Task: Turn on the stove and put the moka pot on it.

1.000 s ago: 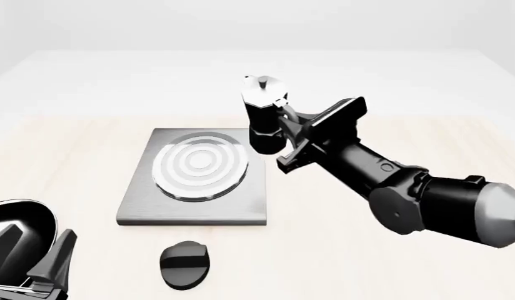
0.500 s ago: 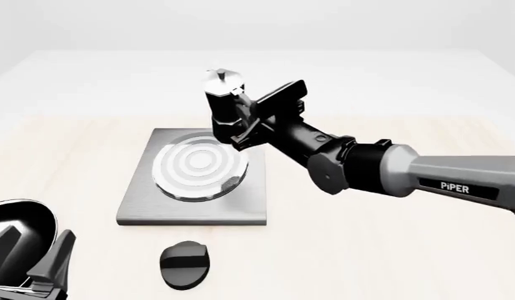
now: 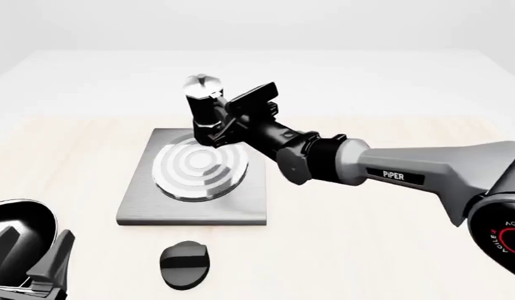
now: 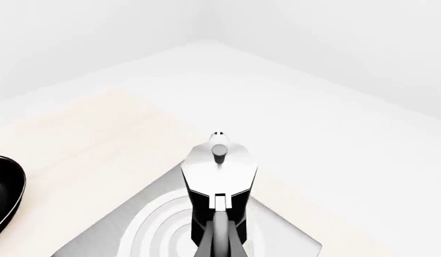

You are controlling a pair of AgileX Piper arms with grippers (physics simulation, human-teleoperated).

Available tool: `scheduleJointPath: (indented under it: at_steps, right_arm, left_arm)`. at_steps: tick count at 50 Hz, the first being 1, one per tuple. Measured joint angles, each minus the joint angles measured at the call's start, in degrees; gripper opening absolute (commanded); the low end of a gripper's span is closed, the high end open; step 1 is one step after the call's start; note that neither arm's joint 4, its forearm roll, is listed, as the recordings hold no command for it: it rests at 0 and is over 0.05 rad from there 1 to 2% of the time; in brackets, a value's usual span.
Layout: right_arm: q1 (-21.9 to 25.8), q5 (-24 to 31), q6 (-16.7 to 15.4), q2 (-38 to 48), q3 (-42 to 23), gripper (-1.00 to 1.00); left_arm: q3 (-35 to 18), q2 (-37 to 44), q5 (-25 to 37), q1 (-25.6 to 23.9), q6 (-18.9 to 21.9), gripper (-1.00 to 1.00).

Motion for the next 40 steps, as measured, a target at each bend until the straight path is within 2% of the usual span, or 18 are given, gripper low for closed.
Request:
scheduleJointPath:
  at_steps: [40]
  right_arm:
    - [1.8,-2.0,3.9,6.5,-2.3,-1.00]
  left_arm:
    - [0.0,0.0,0.9,0.9,0.3,1.00]
